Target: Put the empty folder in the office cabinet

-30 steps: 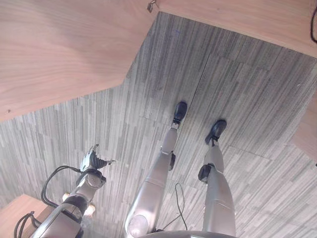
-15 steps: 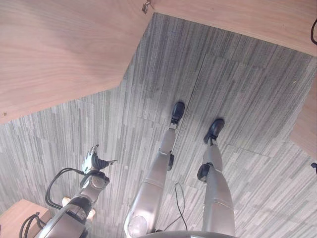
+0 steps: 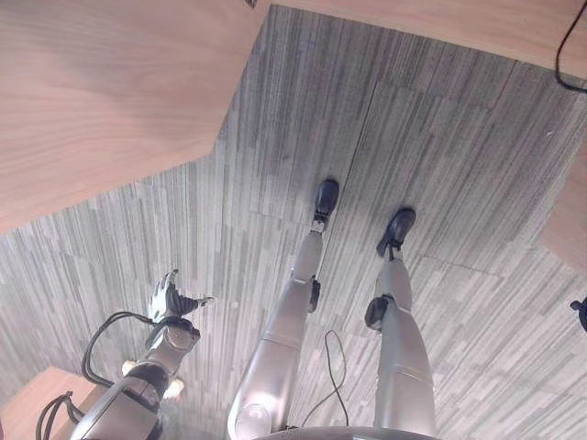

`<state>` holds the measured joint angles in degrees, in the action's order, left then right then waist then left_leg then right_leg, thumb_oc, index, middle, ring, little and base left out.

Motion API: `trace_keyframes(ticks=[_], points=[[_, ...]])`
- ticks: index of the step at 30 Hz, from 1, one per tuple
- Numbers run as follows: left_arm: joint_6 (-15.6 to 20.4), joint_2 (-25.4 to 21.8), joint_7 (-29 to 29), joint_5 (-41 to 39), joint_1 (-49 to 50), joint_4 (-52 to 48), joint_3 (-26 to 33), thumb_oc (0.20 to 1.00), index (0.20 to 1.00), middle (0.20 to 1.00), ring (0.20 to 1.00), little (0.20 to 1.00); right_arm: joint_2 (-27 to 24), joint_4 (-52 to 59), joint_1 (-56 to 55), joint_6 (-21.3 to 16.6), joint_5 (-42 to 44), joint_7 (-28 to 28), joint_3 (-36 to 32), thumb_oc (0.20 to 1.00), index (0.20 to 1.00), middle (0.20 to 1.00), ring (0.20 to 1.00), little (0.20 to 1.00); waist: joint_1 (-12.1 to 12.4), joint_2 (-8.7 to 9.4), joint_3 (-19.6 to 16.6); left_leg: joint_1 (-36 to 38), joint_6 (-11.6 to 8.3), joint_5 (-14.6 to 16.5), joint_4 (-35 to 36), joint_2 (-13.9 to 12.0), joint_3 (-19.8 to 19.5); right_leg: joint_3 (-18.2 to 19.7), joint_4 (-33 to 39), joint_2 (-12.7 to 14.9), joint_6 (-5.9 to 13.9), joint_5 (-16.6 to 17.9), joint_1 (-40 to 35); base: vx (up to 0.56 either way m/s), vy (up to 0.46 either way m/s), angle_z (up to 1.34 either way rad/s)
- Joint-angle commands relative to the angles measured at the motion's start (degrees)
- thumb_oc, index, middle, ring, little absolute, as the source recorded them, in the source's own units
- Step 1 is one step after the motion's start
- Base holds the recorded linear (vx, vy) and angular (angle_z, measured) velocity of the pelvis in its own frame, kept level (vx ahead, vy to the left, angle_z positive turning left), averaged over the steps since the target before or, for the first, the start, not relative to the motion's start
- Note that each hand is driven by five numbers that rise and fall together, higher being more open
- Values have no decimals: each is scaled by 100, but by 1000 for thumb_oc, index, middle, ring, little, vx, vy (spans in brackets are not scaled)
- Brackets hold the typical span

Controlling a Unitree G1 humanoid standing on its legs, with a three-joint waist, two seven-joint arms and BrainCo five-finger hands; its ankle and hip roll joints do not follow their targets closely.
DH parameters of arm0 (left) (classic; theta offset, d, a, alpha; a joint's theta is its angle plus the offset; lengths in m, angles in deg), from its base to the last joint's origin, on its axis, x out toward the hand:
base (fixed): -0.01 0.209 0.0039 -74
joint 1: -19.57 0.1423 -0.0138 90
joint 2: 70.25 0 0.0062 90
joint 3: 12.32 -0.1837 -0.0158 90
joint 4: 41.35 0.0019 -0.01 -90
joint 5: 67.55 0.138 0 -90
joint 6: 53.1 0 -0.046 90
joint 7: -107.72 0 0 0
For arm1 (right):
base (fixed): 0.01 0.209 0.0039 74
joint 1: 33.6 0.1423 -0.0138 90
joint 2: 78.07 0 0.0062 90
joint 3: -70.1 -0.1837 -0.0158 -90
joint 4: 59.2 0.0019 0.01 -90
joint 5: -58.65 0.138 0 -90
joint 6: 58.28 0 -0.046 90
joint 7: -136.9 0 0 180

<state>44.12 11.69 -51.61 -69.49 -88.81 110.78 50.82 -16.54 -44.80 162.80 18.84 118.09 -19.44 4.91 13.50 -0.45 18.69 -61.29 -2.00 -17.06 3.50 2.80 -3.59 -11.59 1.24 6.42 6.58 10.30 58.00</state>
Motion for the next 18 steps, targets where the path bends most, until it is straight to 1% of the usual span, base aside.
trace_keyframes(ticks=[1,4,5,6,7,8,9,10,11,12,13,14,15,16,17,18], points=[[-47,-135,-39,-99,288,341,86,1000,1000,1000,1000,1000,115,122,-105,30,529,-614,766,200,200,200,200,200,207,93,-304,467,-691,887,150,-279,70,144,376,284,512,-242,-251,59,-35,-2],[-60,-202,-135,-4,355,327,59,1000,1000,1000,1000,1000,142,401,-81,-79,795,-961,934,200,200,200,200,200,257,108,-344,446,-698,869,150,-287,65,138,376,273,508,-253,-226,-2,-13,-1],[-63,-289,-211,47,409,311,42,1000,1000,1000,1000,1000,209,645,-119,-171,935,-1177,1024,200,200,200,200,200,276,111,-329,401,-688,712,150,-271,71,80,376,288,470,-112,-175,-69,0,-2],[-63,-329,-251,67,374,296,26,1000,1000,1000,1000,1000,227,714,-136,-224,969,-1280,1072,200,200,200,200,200,277,118,-345,406,-693,704,150,-273,69,79,376,283,465,-107,-182,-68,1,-2],[-58,-351,-267,78,363,293,8,1000,1000,1000,1000,1000,258,775,-114,-271,1019,-1310,1104,200,200,200,200,200,289,127,-360,412,-695,698,150,-270,59,79,376,279,457,-101,-183,53,-30,-1],[-60,-347,-269,77,361,297,11,1000,1000,1000,1000,1000,261,777,-111,-270,1021,-1310,1109,200,200,200,200,200,290,135,-407,467,-713,842,150,-293,44,129,376,256,490,-244,-237,0,0,0],[-54,-376,-307,104,316,309,-19,1000,1000,1000,1000,1000,320,853,-140,-357,1084,-1403,1134,200,200,200,200,200,284,139,-384,424,-700,696,150,-270,57,66,376,275,451,-88,-195,55,-28,-3],[-55,-373,-309,103,313,313,-17,1000,1000,1000,1000,1000,322,854,-138,-355,1084,-1403,1138,200,200,200,200,200,285,148,-430,480,-717,840,150,-293,43,115,376,253,485,-232,-249,-65,10,-2],[-52,-390,-327,110,299,325,-18,1000,1000,1000,1000,1000,354,859,-157,-370,1101,-1419,1133,200,200,200,200,200,286,141,-392,432,-706,693,150,-273,56,68,376,277,450,-84,-201,51,-26,0],[-48,-391,-349,112,292,343,-16,1000,1000,1000,1000,1000,373,848,-184,-363,1096,-1425,1146,200,200,200,200,200,282,153,-444,497,-727,838,150,-297,41,119,376,251,481,-223,-262,-68,5,3],[-49,-389,-377,111,283,385,-14,1000,1000,1000,1000,1000,412,798,-258,-362,1052,-1415,1108,200,200,200,200,200,273,150,-418,460,-720,691,150,-274,55,70,376,265,446,-77,-222,51,-34,3],[-49,-388,-379,110,283,391,-12,1000,1000,1000,1000,1000,415,801,-259,-359,1050,-1414,1108,200,200,200,200,200,274,161,-464,518,-737,836,150,-298,43,119,376,242,480,-223,-279,-72,-4,4],[-54,-392,-379,122,231,433,-14,1000,1000,1000,1000,1000,467,697,-387,-344,979,-1360,1016,200,200,200,200,200,242,162,-424,512,-730,689,150,-281,56,66,376,253,436,-68,-272,42,-44,3],[-54,-389,-385,127,209,463,-14,1000,1000,1000,1000,1000,500,639,-460,-327,930,-1330,926,200,200,200,200,200,224,177,-469,602,-746,837,150,-305,50,114,376,224,466,-206,-358,0,0,0],[-54,-389,-385,127,209,463,-14,1000,1000,1000,1000,1000,500,639,-460,-327,930,-1330,926,200,200,200,200,200,224,177,-469,602,-746,837,150,-305,50,114,376,224,466,-206,-358,-16,-19,3],[-45,-371,-384,115,189,522,6,1000,1000,1000,1000,1000,543,501,-570,-298,839,-1254,800,200,200,200,200,200,188,180,-428,599,-728,704,150,-279,76,64,376,236,426,-43,-353,0,0,0]])
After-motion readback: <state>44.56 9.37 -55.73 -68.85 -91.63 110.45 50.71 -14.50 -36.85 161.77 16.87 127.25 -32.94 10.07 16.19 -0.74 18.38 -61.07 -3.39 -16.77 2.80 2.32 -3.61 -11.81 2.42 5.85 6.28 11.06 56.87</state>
